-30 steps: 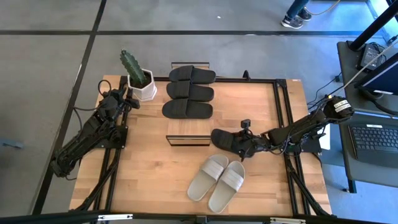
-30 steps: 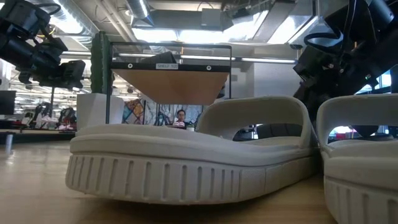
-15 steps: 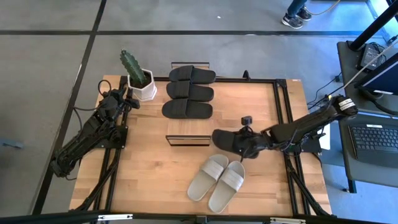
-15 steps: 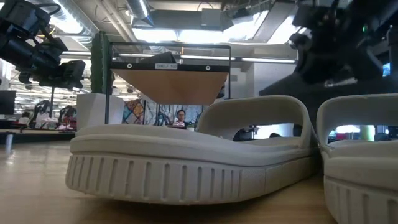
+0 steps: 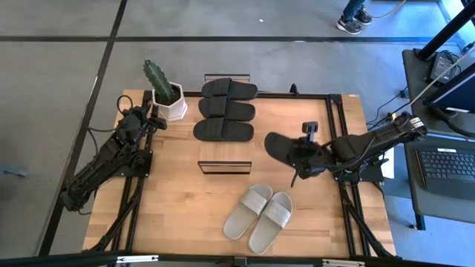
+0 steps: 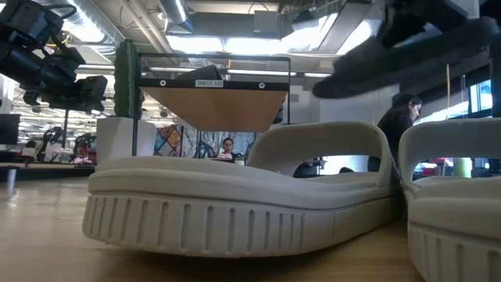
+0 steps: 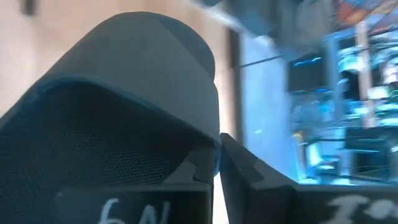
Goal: Pick and place slides into the shelf
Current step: Put the black slide on the shelf
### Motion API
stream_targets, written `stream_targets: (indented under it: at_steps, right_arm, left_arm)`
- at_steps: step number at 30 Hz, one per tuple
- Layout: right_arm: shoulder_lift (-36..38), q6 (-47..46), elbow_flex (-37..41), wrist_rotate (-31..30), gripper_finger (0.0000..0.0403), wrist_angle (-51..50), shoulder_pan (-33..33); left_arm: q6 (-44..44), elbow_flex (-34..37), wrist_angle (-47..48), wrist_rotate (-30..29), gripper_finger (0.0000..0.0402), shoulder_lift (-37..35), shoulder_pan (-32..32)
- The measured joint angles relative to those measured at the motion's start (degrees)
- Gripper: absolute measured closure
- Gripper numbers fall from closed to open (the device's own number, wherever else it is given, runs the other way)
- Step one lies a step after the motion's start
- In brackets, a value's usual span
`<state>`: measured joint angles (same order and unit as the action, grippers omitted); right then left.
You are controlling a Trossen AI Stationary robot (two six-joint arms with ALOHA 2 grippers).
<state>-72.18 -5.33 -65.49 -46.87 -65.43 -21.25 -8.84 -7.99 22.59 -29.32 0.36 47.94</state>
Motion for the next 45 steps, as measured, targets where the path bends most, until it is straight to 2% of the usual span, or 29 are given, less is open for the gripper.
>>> stream_targets:
  at_steps: [4, 6, 10, 17, 22, 26, 32, 38, 42, 45]
  right_arm:
    - [0.0, 9.4, -3.2, -5.4, 0.0392, 3.0, 0.6]
    - [0.0, 15.5, -4.2, -6.9, 0.0392, 8.6, 1.5]
    - [0.0, 29.5, -4.8, -6.1, 0.0392, 21.5, 4.7]
    - [0.0, 54.1, -4.7, 9.4, 0.0392, 41.8, 12.8]
    - [0.0, 66.1, -4.6, 26.3, 0.0392, 52.0, 18.0]
    - [-0.7, 70.3, -4.6, 37.6, 0.0392, 55.8, 21.5]
    - [-5.7, 73.4, -4.6, 47.9, 0.0392, 61.1, 25.5]
    - [-12.6, 72.1, -4.6, 48.5, 0.0392, 72.0, 26.6]
    - [-15.7, 66.2, -5.2, 48.1, 0.0392, 72.9, 26.5]
    - [-17.7, 62.8, -6.4, 44.0, 0.0392, 72.6, 25.8]
  left_arm:
    - [0.0, 0.0, 0.0, 0.0, 0.0254, 0.0, 0.0]
    - [0.0, 0.0, 0.0, 0.0, 0.0254, 0.0, 0.0]
    - [0.0, 0.0, 0.0, 0.0, 0.0254, 0.0, 0.0]
    - [-0.1, 0.0, 0.0, 0.0, 0.0254, 0.0, 0.0]
    - [-0.1, 0.0, 0.0, 0.0, 0.0254, 0.0, 0.0]
    - [-0.1, 0.0, 0.0, 0.0, 0.0254, 0.0, 0.0]
    - [-0.2, 0.0, 0.0, 0.0, 0.0254, 0.0, 0.0]
    - [-0.2, 0.0, 0.0, 0.0, 0.0254, 0.0, 0.0]
    - [-0.2, 0.0, 0.0, 0.0, 0.0254, 0.0, 0.0]
    - [-0.2, 0.0, 0.0, 0.0, 0.0254, 0.0, 0.0]
